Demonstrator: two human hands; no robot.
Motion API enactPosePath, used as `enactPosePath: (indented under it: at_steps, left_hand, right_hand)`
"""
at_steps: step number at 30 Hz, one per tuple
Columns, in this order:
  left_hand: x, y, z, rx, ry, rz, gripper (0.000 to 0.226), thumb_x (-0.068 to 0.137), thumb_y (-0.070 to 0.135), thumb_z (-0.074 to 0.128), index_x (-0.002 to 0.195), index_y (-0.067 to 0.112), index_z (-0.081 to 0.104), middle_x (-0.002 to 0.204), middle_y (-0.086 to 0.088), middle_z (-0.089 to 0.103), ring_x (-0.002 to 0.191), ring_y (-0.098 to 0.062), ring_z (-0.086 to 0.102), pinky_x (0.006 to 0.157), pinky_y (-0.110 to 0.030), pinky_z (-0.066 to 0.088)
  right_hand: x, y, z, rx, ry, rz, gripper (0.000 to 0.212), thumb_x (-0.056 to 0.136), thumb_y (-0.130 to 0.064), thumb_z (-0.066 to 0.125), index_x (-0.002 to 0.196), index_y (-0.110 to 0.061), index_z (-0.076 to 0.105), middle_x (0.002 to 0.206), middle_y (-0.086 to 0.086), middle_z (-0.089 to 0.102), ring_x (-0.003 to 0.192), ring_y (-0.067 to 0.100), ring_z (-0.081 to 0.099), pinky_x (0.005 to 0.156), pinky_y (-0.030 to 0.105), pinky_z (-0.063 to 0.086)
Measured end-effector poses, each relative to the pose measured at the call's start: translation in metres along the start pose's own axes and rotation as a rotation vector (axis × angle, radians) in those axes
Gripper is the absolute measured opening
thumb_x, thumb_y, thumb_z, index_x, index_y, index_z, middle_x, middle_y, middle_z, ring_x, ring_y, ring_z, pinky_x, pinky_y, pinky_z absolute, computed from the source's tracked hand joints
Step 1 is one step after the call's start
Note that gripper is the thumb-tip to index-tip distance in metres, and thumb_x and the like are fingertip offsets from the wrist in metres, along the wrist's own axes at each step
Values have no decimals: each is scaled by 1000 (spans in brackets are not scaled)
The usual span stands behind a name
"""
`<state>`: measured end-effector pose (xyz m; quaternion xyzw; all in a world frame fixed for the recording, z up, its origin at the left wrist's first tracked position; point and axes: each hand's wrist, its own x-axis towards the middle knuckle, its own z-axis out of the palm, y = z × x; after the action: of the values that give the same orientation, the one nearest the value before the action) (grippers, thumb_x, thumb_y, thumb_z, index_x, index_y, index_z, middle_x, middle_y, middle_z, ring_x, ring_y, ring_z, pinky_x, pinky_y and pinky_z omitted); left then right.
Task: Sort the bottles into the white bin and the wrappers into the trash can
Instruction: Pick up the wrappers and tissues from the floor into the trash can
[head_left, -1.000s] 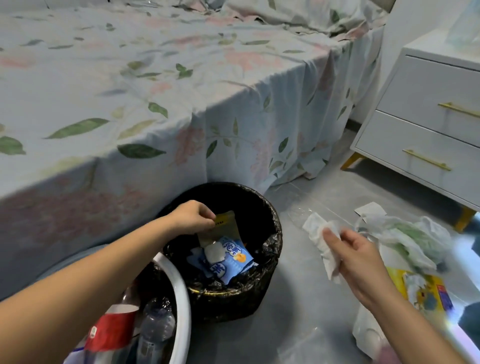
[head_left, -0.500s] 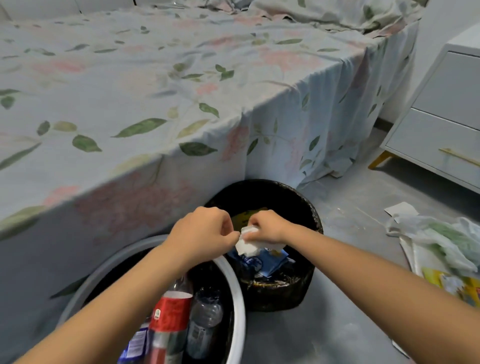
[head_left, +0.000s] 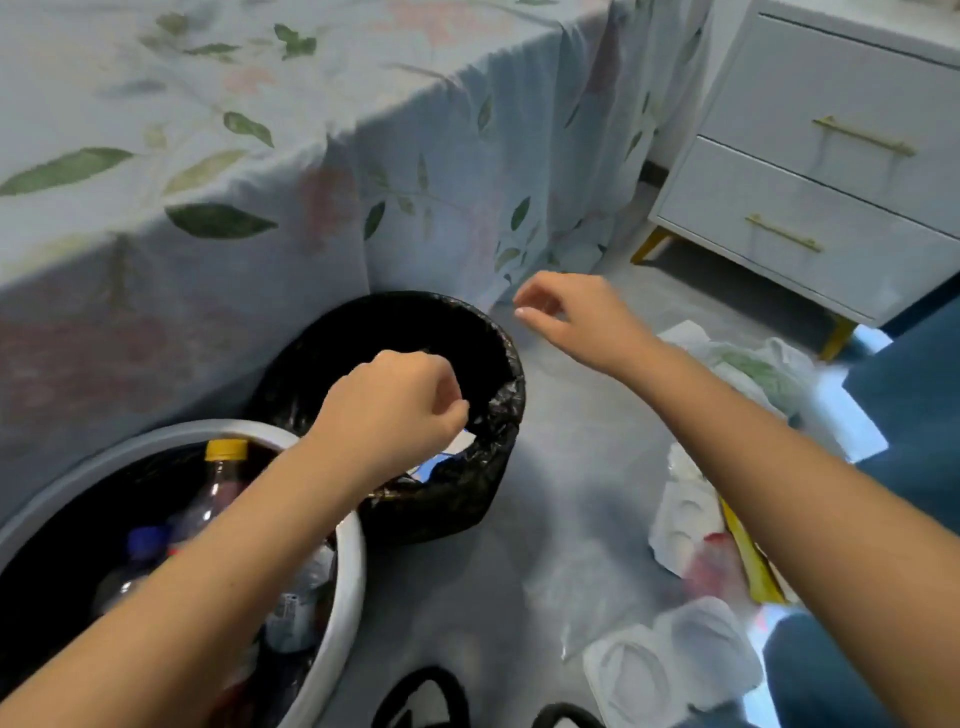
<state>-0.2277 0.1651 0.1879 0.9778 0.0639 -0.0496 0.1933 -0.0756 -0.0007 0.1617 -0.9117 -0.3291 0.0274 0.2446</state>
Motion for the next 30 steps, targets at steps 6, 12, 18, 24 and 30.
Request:
enactPosePath:
  at_steps: [6, 12, 18, 24, 30]
  left_hand:
    - [23, 100, 107, -257, -271, 151, 10, 80, 31, 59, 84, 26, 67, 91, 6, 72, 91, -17, 66, 82, -31, 53]
    - [36, 88, 256, -192, -592, -87, 37, 84, 31, 63, 117, 14, 62, 124, -8, 62, 117, -25, 57, 94, -31, 47]
    - [44, 62, 316, -28, -606, -174, 66, 73, 47, 74, 125, 18, 47, 129, -8, 53, 124, -29, 44, 101, -38, 43]
    - [33, 77, 331, 208, -509, -34, 73, 66, 57, 75, 119, 15, 45, 124, -5, 52, 117, -26, 51, 92, -36, 43]
    - [26, 74, 342, 292, -529, -60, 59, 73, 25, 77, 119, 12, 42, 121, -8, 56, 113, -25, 58, 92, -34, 46]
  right_hand:
    - [-148, 116, 45, 181, 25, 589, 12, 86, -18, 64, 96, -11, 69, 91, 5, 71, 76, 16, 61, 79, 27, 48]
    - [-234, 163, 88, 296, -2, 830, 11, 83, -12, 65, 93, -16, 68, 80, 4, 67, 71, 19, 61, 71, 24, 44]
    - [-244, 195, 106, 393, 79, 952, 19, 83, -8, 64, 100, -16, 65, 83, 5, 65, 74, 18, 61, 69, 22, 42]
    - [-243, 197, 126, 423, 113, 982, 22, 85, -8, 56, 98, -23, 64, 90, 7, 69, 86, 21, 65, 82, 31, 47]
    - [-250, 201, 125, 459, 158, 1014, 27, 85, -6, 57, 95, -30, 61, 95, 7, 69, 88, 20, 65, 81, 30, 46]
